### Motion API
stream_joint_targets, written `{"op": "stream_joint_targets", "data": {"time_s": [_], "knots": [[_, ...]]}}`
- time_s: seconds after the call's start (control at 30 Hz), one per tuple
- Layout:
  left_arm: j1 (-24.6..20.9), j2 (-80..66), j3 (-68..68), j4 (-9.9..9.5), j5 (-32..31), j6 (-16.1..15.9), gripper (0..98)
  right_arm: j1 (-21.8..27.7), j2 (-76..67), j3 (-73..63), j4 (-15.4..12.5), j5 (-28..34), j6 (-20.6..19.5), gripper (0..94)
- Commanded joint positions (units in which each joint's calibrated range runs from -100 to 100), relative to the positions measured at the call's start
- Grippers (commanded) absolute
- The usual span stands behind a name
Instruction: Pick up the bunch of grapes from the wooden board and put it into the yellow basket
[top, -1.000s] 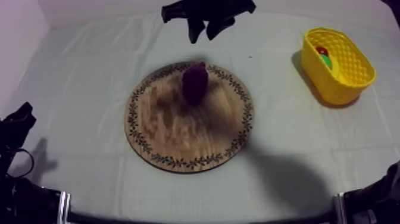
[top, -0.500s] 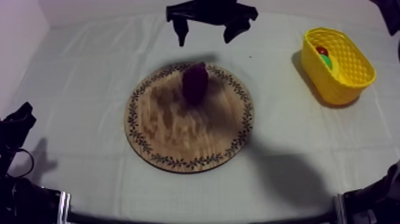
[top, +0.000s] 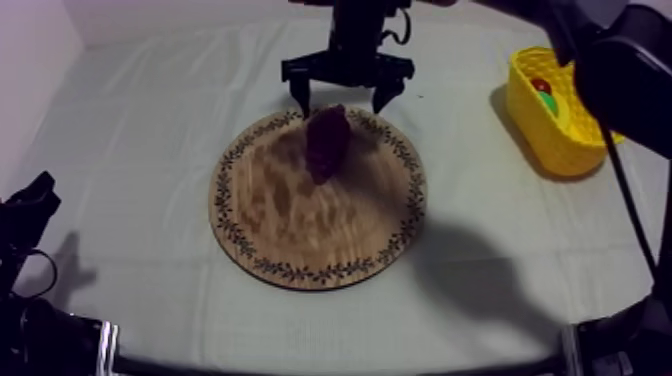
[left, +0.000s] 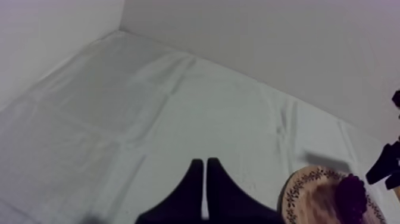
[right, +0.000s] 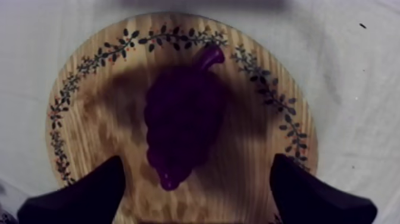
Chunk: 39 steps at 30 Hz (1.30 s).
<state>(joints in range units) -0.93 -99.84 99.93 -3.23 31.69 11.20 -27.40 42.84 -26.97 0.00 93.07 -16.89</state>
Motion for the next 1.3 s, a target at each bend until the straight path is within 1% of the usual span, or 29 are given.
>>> {"op": "stream_joint_targets", "data": {"time_s": [0.0, 0.33, 0.5, 0.6, 0.8, 0.93, 1.07, 1.27], "knots": [[0.02, 0.01, -0.04, -0.02, -0.01, 0.0, 0.0, -0.23, 2.76, -1.39, 0.08, 0.35, -0.24, 77.4], [0.02, 0.01, -0.04, -0.02, -0.01, 0.0, 0.0, -1.01, 9.97, -5.6, -1.2, 1.0, -1.54, 78.7], [0.02, 0.01, -0.04, -0.02, -0.01, 0.0, 0.0, -0.97, 12.15, -7.56, -1.44, 1.22, -1.8, 76.8], [0.02, 0.01, -0.04, -0.02, -0.01, 0.0, 0.0, -1.03, 12.97, -8.63, -1.42, 1.0, -1.62, 70.8], [0.02, 0.01, -0.04, -0.02, -0.01, 0.0, 0.0, -0.99, 13.88, -9.35, -1.91, 0.01, -0.75, 49.1], [0.02, 0.01, -0.04, -0.02, -0.01, 0.0, 0.0, -0.84, 14.0, -9.25, -1.99, -0.35, -0.69, 39.4], [0.02, 0.01, -0.04, -0.02, -0.01, 0.0, 0.0, -0.79, 13.86, -8.94, -1.73, -0.76, -0.58, 35.7], [0.02, 0.01, -0.04, -0.02, -0.01, 0.0, 0.0, -0.78, 10.68, -6.34, -1.44, -1.47, -0.2, 34.8]]}}
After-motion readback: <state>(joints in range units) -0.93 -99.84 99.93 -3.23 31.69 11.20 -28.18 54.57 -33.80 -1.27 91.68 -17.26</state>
